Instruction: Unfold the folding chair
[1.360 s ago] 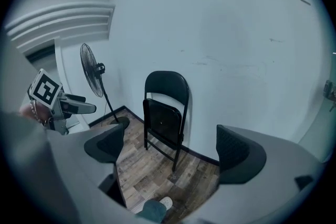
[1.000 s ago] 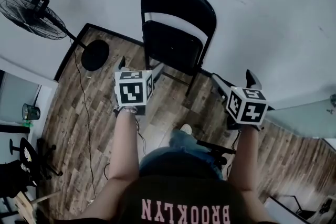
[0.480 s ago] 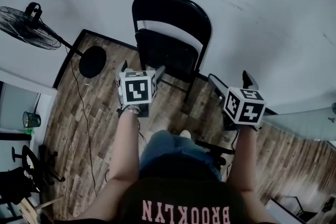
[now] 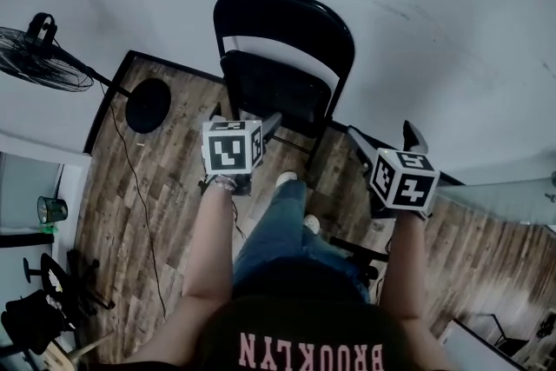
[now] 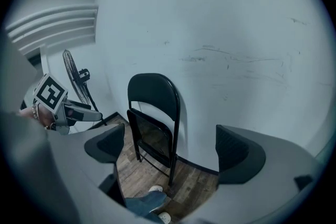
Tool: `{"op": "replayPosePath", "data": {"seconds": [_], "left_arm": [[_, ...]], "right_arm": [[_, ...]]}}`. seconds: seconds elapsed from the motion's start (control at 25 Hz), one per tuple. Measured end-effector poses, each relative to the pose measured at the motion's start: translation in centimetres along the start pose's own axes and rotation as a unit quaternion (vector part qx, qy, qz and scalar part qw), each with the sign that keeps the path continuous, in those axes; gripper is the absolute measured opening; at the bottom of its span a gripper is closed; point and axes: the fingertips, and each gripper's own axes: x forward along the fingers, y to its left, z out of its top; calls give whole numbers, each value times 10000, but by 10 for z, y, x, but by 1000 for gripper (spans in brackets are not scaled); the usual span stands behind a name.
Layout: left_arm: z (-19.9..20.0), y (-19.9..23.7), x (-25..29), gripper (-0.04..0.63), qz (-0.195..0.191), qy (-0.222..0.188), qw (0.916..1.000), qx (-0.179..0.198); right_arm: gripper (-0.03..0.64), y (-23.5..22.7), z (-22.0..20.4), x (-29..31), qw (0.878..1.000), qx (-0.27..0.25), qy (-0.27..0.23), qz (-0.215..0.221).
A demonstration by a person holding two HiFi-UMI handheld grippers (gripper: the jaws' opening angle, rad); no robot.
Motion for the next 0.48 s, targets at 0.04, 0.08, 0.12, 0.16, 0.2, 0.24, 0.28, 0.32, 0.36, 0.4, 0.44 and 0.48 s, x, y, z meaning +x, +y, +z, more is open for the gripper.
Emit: {"op": "replayPosePath", "data": {"seconds": [0.04,0.08,0.12,0.16,0.2,0.24,0.28,0.32,0.36,0.4,0.44,0.48], "left_arm": [[2,0,8,568,-117,-29,9999,19],[4,1,15,568,-200,-36,9998,19],[4,3,23,566,-251,-11,9997,6],[3,6,31,566,-285,35,9996,-8],[3,8,39,566,-313,83,9995,-18],[2,11,47,566,-337,118,9994,-25],[3,13,55,566,-355,135,9993,-32],[4,16,64,566,-371,140,9992,-41],[4,19,73,566,-392,142,9991,-51],[5,20,82,566,-426,147,9990,-60],[5,20,91,566,-477,156,9987,-70],[4,20,100,566,-538,171,9984,-85]], "right_arm": [[528,1,1,6,10000,-4,51,-27],[528,2,2,12,9999,-7,100,-42],[528,3,4,18,9999,-6,138,-41],[528,5,7,25,9999,1,158,-27],[528,7,9,31,9999,17,158,-10],[528,9,13,39,9999,39,136,0],[528,10,16,47,9999,62,94,-4],[528,10,20,56,10000,74,42,-16],[528,11,23,65,10000,70,-5,-29],[528,11,25,74,10000,49,-42,-40],[528,11,27,81,10000,16,-76,-48],[528,11,29,88,9999,-24,-104,-54]]}}
